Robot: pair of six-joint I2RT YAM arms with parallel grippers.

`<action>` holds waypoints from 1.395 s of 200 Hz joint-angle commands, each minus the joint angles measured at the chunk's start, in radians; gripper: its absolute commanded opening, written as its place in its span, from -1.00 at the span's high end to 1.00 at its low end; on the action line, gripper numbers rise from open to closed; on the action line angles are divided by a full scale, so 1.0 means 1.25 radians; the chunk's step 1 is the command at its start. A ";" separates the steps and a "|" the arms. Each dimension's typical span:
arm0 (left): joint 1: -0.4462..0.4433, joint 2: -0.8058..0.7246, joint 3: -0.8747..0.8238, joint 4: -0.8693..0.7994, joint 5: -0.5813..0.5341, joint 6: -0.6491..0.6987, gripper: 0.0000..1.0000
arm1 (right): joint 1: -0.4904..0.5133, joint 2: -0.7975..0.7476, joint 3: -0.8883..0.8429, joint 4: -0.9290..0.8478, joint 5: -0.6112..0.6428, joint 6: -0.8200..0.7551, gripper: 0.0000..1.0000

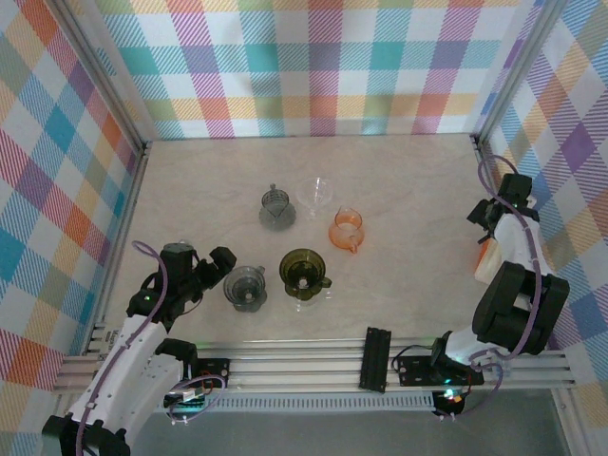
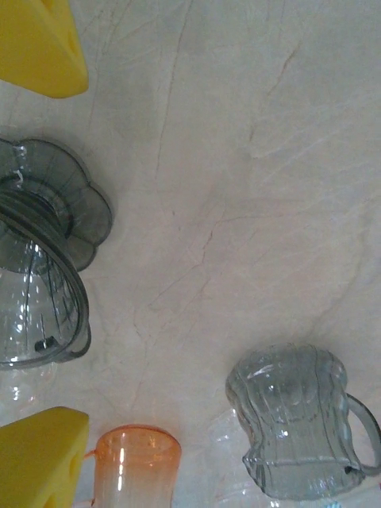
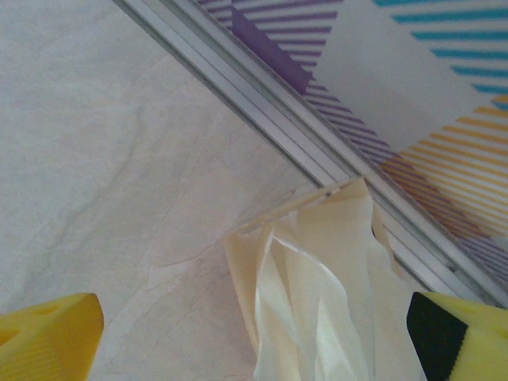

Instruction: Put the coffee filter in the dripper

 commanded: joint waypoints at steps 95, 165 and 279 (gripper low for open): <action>-0.006 0.000 0.019 0.025 -0.024 -0.006 -1.00 | -0.017 0.047 0.012 0.023 -0.003 -0.084 -0.98; -0.006 0.004 0.018 0.025 -0.028 -0.004 -1.00 | -0.017 0.086 0.020 0.010 0.011 -0.084 -0.98; -0.006 0.009 0.010 0.039 -0.027 -0.013 -1.00 | -0.017 0.034 0.038 0.005 0.034 -0.075 -0.98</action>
